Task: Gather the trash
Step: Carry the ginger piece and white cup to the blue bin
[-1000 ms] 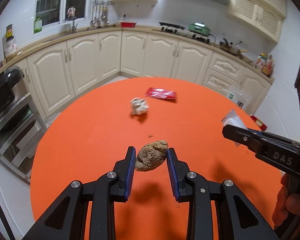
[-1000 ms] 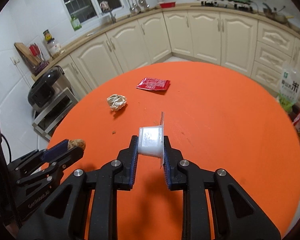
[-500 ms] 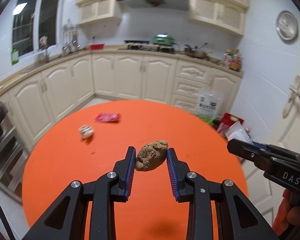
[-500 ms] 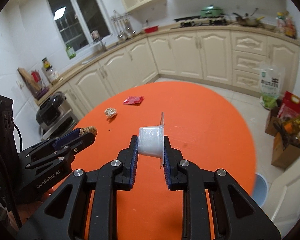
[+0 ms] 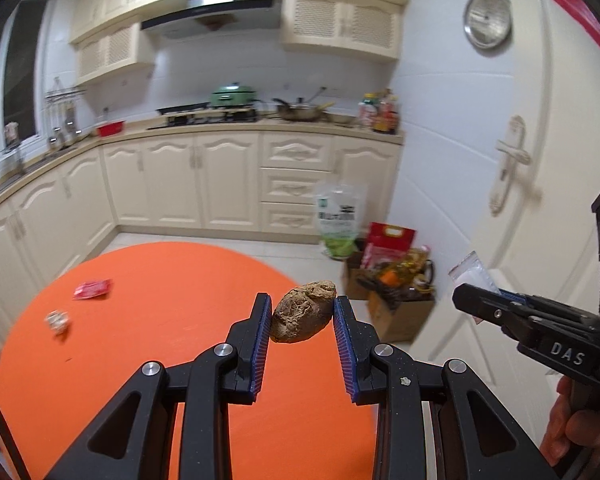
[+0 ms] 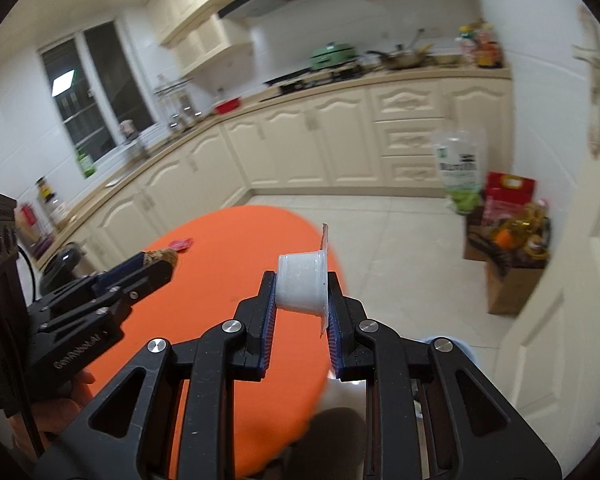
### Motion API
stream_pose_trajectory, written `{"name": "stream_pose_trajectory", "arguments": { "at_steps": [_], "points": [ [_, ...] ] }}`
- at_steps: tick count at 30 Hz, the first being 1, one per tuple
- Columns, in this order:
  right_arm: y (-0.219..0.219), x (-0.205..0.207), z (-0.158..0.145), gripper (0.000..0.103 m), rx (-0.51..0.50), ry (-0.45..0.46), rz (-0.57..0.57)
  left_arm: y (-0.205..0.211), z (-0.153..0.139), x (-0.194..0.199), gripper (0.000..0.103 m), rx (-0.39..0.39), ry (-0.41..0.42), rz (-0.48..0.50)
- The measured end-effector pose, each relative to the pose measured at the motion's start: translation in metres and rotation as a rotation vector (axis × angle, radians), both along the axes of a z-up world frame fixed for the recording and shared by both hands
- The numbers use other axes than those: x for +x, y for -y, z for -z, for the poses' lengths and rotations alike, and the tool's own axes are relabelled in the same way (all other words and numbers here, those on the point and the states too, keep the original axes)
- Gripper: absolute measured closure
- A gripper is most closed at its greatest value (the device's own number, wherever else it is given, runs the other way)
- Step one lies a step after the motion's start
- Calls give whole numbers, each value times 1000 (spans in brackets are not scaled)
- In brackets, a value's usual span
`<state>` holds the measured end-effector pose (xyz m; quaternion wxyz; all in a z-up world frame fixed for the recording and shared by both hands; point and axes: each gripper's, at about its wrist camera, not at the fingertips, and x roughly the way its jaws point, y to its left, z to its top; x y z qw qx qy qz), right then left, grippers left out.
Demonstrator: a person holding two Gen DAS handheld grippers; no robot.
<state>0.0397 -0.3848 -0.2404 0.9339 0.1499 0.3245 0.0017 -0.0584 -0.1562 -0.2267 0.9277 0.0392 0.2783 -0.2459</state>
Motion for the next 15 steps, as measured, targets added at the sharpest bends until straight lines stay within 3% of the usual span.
{"name": "stream_pose_trajectory", "arguments": {
  "at_steps": [7,15],
  "points": [
    [68,-1,26,82,4,-75,126,44,7,54,76,11,-71,107],
    [140,13,94,82,83,-208,211,128,48,127,76,97,-218,208]
  ]
}}
